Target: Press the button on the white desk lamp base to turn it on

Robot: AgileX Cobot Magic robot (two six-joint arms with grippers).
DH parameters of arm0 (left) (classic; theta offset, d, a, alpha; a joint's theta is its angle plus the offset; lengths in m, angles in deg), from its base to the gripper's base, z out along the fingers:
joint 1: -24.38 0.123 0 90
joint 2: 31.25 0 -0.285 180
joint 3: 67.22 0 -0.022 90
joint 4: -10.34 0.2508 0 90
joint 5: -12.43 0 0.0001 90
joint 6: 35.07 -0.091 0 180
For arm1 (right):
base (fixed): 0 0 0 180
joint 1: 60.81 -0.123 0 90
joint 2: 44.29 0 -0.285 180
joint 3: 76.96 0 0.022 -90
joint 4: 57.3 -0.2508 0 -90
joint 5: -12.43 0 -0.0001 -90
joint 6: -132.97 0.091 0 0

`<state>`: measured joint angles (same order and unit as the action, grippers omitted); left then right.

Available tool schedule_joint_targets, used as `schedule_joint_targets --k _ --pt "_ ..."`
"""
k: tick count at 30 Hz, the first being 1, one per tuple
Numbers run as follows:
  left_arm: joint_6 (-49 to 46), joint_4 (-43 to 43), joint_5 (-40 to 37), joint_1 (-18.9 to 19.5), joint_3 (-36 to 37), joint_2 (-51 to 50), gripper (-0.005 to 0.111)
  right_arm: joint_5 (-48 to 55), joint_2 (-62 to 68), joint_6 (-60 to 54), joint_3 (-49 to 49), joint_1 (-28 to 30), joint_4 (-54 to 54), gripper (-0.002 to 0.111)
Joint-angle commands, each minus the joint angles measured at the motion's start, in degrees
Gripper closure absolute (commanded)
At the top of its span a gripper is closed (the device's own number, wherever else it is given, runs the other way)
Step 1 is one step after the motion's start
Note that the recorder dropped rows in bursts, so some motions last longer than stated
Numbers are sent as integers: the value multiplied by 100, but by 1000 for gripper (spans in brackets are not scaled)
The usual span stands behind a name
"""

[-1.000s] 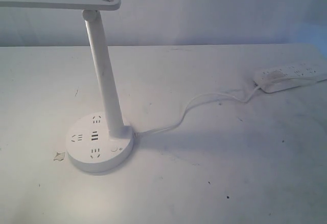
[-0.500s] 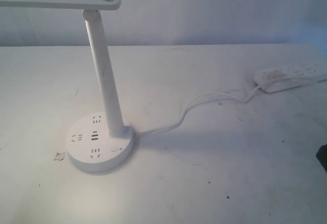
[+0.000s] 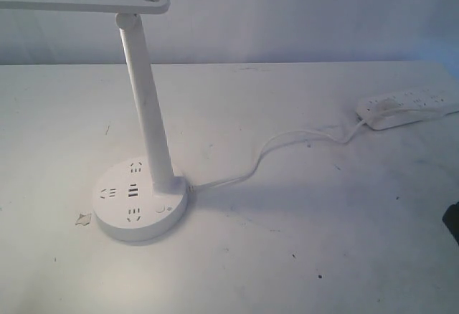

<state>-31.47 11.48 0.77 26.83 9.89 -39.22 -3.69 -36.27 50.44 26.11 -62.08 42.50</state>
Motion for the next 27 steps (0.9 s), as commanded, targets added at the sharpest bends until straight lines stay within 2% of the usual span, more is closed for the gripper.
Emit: schedule_joint_targets --k 1,4,6,9,11,13,15,22,27 --pt "0 -26 11 -45 11 18 107 81 -24 47 -29 33 15 108" --pt "0 -26 11 -45 11 18 107 305 -24 47 -29 33 15 108" --pt "0 -26 11 -45 11 18 107 506 -24 47 65 33 -541 108" --pt "0 -26 11 -45 11 18 107 1187 -24 -255 262 33 -2326 108" --pt "0 -26 11 -45 11 18 107 1808 -24 -1042 329 33 -3997 108" --pt "0 -26 11 -45 11 18 107 2481 -24 -2304 363 33 -5875 108" --pt "0 -26 11 -45 11 18 107 2830 -24 -3340 333 33 -6676 108" --pt "0 -26 11 -45 11 18 107 3313 -24 -5424 11 33 -6877 108" --pt "0 -26 11 -45 11 18 107 3698 -24 -5685 -29 33 -6878 108"
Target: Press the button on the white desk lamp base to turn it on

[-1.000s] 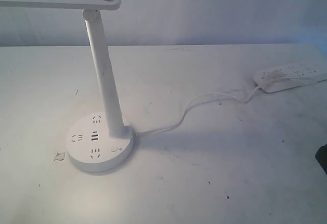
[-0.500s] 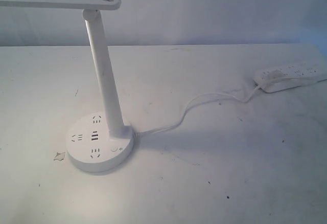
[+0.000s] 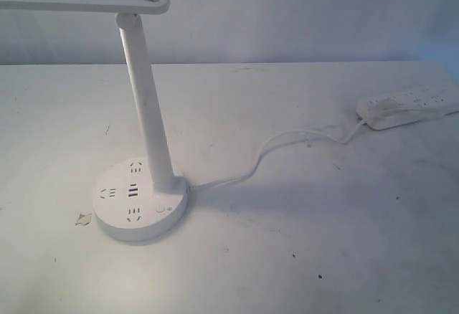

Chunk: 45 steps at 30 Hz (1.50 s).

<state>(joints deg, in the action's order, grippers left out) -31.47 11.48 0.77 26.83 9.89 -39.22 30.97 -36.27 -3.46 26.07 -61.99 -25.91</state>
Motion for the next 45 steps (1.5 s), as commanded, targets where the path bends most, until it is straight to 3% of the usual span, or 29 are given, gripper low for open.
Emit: schedule_joint_targets --k 1,4,8,10,24,33,45 --pt "0 -26 11 -45 11 18 107 233 -24 -312 -25 24 -37 108" --pt "0 -26 11 -45 11 18 107 243 -24 -1137 -25 24 -711 108" --pt "0 -26 11 -45 11 18 107 108 -24 -4018 -25 24 -2791 108" --pt "0 -26 11 -45 11 18 107 108 -24 -4923 -25 24 -3391 108" --pt "0 -26 11 -45 11 18 107 150 -24 -4316 -25 41 -3313 108" --pt "0 -26 11 -45 11 18 107 150 -24 -4316 -25 726 -3326 108" --pt "0 -26 11 -45 11 18 107 150 -24 -4316 -25 806 -3326 108"
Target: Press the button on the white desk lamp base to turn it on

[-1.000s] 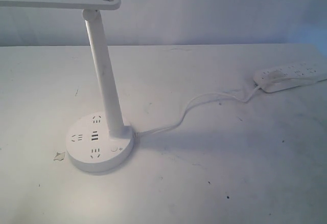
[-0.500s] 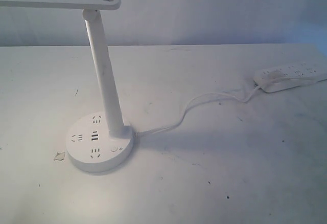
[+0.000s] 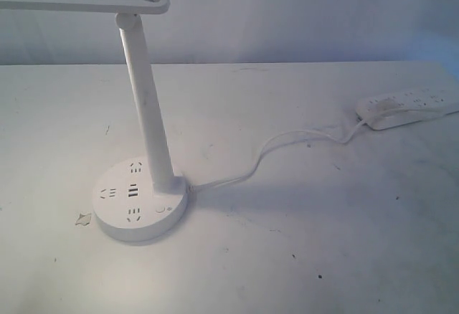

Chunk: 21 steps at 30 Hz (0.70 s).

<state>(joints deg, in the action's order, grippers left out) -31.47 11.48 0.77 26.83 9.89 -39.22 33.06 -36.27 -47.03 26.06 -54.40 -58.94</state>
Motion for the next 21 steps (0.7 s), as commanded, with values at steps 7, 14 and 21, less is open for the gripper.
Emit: schedule_joint_targets --k 7,14,21 --pt "0 -26 11 -45 11 18 107 -59 -24 41 -24 47 -23 108" --pt "0 -26 11 -45 11 18 107 -59 -24 41 -24 47 -23 108" --pt "0 -26 11 -45 11 18 107 -59 -24 41 -24 -137 -23 108"
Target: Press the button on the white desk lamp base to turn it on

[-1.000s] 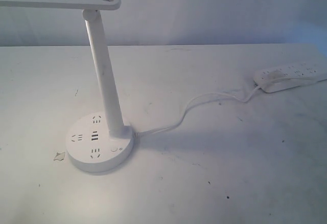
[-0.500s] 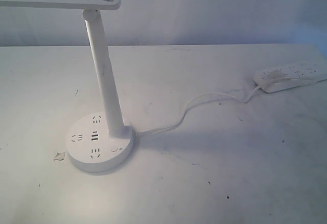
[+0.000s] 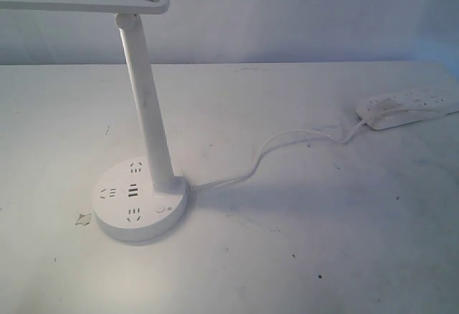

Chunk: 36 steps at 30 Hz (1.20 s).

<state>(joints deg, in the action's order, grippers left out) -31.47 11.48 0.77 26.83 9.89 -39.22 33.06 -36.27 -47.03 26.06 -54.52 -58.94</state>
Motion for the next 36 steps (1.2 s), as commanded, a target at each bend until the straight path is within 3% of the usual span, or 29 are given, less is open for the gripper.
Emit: schedule_joint_targets --k 1,36 --pt "0 -26 11 -45 11 18 107 -59 -24 41 -24 -165 -23 108" --pt "0 -26 11 -45 11 18 107 -50 -24 31 -24 -205 -23 108"
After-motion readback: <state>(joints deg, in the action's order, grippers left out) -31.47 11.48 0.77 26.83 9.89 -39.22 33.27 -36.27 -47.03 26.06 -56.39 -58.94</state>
